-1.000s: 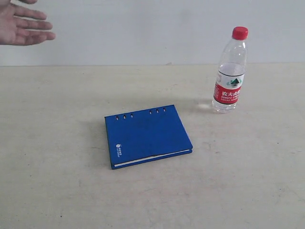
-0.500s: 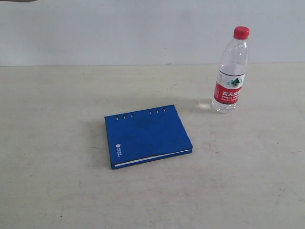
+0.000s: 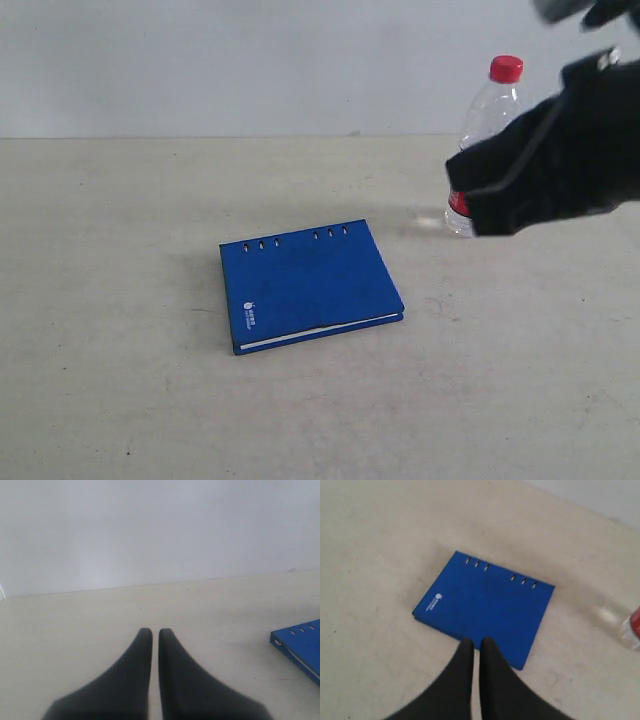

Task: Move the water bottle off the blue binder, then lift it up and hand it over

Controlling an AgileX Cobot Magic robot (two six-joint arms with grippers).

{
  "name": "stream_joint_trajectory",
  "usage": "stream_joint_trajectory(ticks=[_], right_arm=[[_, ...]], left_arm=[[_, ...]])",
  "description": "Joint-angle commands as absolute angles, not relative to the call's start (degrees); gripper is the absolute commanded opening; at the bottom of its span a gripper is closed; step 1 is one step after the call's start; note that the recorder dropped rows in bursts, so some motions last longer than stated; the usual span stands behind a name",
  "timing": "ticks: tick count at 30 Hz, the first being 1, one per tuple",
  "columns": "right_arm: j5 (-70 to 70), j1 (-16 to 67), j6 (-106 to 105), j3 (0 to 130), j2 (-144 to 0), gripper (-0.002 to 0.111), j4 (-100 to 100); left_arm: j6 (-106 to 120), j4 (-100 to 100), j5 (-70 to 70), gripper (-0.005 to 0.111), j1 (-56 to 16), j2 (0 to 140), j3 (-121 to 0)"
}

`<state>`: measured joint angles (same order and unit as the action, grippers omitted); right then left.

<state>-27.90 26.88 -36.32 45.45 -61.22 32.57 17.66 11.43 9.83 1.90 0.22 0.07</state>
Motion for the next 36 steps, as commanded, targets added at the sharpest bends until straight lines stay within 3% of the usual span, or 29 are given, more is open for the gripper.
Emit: stream_joint_trajectory(ticks=[1, 5, 8, 11, 17, 21, 28, 34, 36], right_arm=[[-25.03, 32.13, -35.97, 43.43, -68.54, 0.0, 34.78], [-25.92, 37.73, -36.08, 43.43, -74.48, 0.009, 34.5], [-25.82, 41.75, -36.08, 43.43, -78.41, 0.044, 34.38], [-24.29, 42.97, -35.71, 43.43, -78.94, 0.063, 34.38], [-19.65, 42.85, -32.85, 43.43, -78.94, 0.059, 32.63], [-17.83, 42.85, -32.85, 43.43, -78.94, 0.059, 32.63], [-10.29, 42.85, -31.16, 43.43, -78.94, 0.059, 29.82], [-15.44, 35.51, -10.53, 43.43, -84.92, 0.059, 30.07], [-22.12, 32.08, -13.73, 44.03, -91.28, 0.059, 34.98]], left_arm=[[17.9, 11.33, 9.01, 0.004, 1.61, 0.0, 0.0], [17.9, 11.33, 9.01, 0.004, 1.61, 0.0, 0.0], [17.9, 11.33, 9.01, 0.004, 1.61, 0.0, 0.0], [17.9, 11.33, 9.01, 0.004, 1.61, 0.0, 0.0], [17.22, 12.98, 9.01, 0.004, 1.61, 0.0, 0.0], [5.15, 36.76, 9.01, 0.004, 1.61, 0.0, 0.0], [5.6, 45.01, 4.72, 0.004, 1.61, 0.0, -0.53], [39.7, 60.33, 27.78, 0.004, 1.61, 5.52, -17.33], [46.61, 62.95, 37.17, 0.004, 1.61, 23.3, -20.25]])
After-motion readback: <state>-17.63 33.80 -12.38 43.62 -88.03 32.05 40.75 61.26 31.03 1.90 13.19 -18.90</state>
